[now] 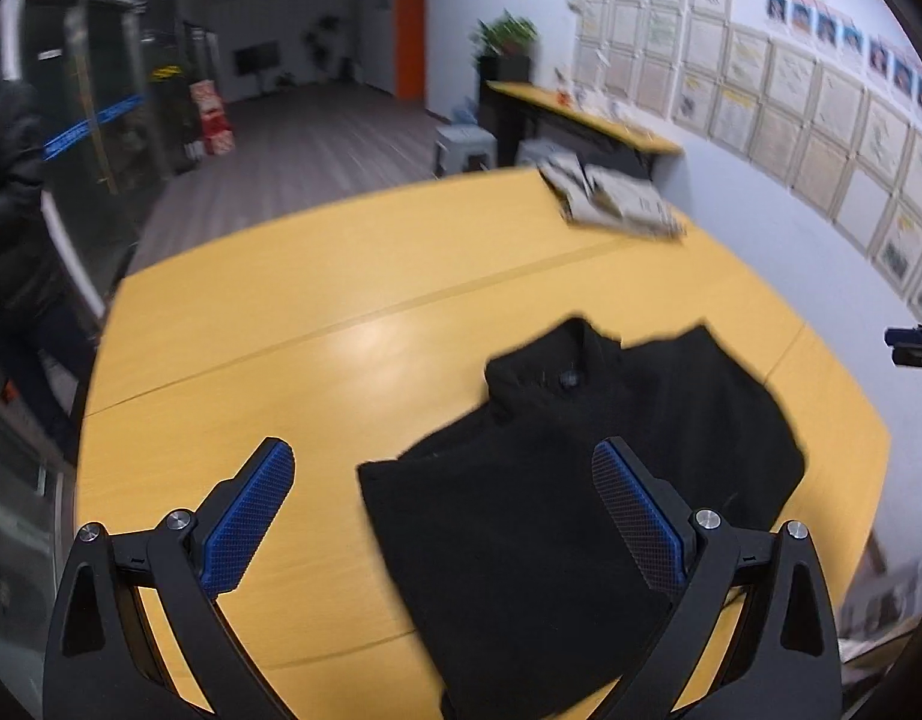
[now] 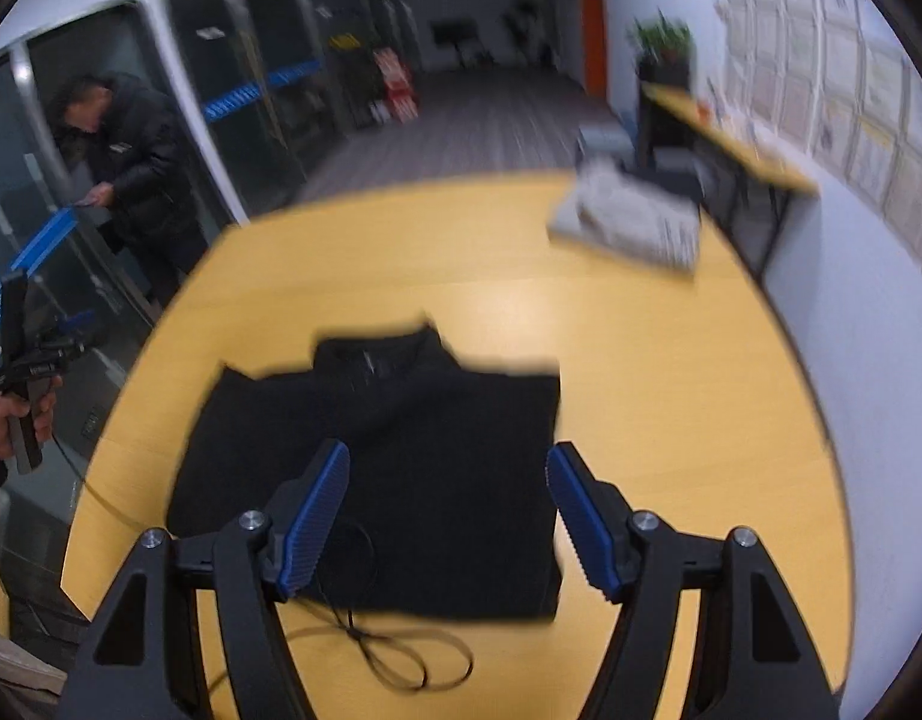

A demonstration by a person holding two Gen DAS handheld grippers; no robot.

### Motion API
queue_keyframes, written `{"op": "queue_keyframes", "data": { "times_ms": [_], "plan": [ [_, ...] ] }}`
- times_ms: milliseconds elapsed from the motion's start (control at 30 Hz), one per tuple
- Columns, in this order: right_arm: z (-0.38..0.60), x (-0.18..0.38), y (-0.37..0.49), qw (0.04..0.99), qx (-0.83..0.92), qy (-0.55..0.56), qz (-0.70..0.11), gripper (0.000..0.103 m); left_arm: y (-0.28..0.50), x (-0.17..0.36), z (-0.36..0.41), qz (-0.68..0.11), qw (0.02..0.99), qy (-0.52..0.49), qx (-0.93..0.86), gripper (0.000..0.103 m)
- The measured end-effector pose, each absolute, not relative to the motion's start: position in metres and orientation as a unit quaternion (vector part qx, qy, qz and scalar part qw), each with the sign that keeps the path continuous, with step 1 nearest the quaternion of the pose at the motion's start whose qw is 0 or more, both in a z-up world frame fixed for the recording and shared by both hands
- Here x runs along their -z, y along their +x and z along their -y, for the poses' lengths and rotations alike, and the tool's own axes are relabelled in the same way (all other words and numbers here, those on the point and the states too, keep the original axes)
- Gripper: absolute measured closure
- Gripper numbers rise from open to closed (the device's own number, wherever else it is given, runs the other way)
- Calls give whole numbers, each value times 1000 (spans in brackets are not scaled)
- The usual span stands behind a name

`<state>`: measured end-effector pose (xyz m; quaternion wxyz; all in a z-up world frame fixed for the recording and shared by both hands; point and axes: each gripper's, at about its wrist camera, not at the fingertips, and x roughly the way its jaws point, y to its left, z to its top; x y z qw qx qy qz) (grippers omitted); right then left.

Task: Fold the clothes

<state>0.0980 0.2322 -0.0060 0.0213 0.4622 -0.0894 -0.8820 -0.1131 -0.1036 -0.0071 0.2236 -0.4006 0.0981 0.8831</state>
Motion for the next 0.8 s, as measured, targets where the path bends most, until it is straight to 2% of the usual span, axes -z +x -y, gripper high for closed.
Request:
{"op": "queue_keyframes", "data": {
  "times_ms": [67,167,367,467,567,667,800],
  "plan": [
    [-236,42,109,-1,863,491,117,31,-119,26,96,-102,226,-414,-876,3],
    [-238,56,126,-16,851,508,134,32,-118,29,98,-80,227,-417,-876,6],
    [-260,-22,174,-27,869,482,111,32,-80,-41,164,-55,149,-384,-910,5],
    [-272,-62,196,-41,874,477,87,32,-53,-74,190,-55,124,-375,-917,2],
    [-278,-79,205,-35,876,473,92,31,-40,-83,191,-72,134,-367,-918,0],
    [-267,-56,195,-11,872,478,106,30,-53,-59,168,-94,155,-369,-912,0],
    [-246,19,178,14,863,483,144,30,-82,2,128,-103,204,-378,-897,0]
  ]
}}
